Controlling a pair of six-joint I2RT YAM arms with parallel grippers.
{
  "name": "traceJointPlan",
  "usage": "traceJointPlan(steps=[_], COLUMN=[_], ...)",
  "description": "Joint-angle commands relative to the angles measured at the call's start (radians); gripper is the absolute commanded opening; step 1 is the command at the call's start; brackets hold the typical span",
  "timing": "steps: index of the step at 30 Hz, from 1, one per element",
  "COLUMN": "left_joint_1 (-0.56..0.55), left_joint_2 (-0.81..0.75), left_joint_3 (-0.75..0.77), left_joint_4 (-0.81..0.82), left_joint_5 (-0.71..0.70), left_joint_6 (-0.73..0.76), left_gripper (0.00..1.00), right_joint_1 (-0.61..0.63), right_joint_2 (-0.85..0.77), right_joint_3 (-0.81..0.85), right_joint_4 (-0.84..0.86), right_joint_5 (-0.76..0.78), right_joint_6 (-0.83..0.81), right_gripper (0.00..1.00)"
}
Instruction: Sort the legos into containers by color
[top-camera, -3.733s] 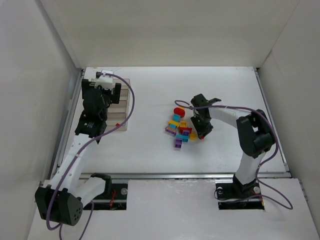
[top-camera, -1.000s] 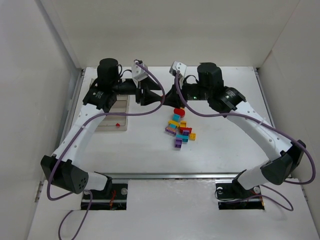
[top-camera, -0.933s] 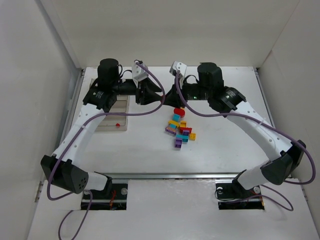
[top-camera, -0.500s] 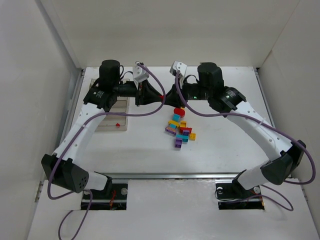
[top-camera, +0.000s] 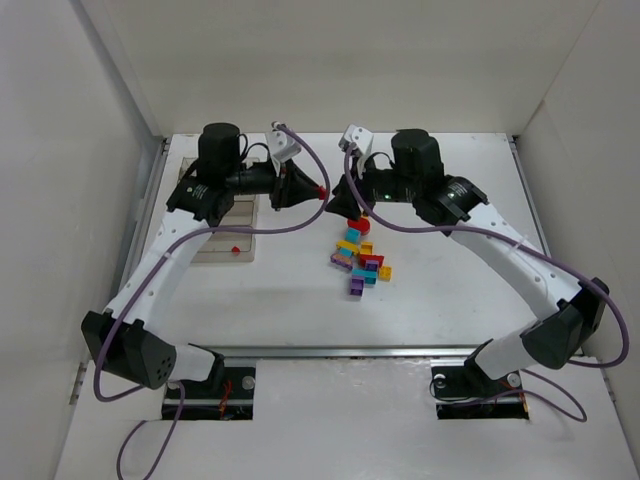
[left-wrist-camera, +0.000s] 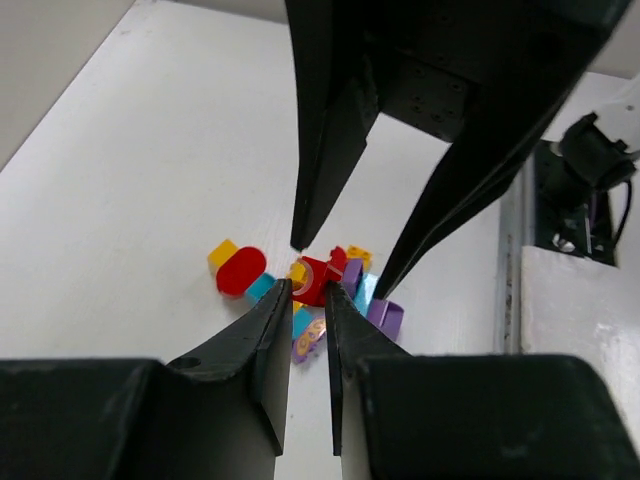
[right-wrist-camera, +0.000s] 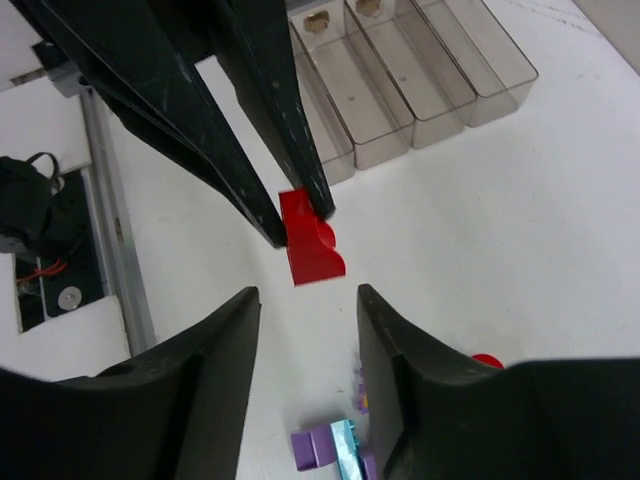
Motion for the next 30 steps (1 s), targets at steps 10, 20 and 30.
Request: traceJointPlan(steps=[10, 20, 30], left_joint_1=[0.066, 0.263, 0.393], left_joint_2=[-0.125, -0.320, -0.218], left_joint_3=[-0.151, -0.487, -0.598], left_joint_4=[-0.165, -0.017, 0.051], left_joint_5=[-0.619, -0.850, -0.784], left_joint_6=[0.140, 0.350, 0.402], left_gripper=[0.00, 0.00, 0.00], right_joint_1=[0.010, -0.024, -0.033], right_joint_2=[0.013, 0.024, 0.063], right_joint_3=[-0.014, -0.072, -0.095], right_joint_4=[0.019, 0.039, 0.059], right_joint_5=[0.261, 0.234, 0.199], right_joint_6=[0.026, 0.045, 0.074], right_gripper=[0.96, 0.96, 0.96])
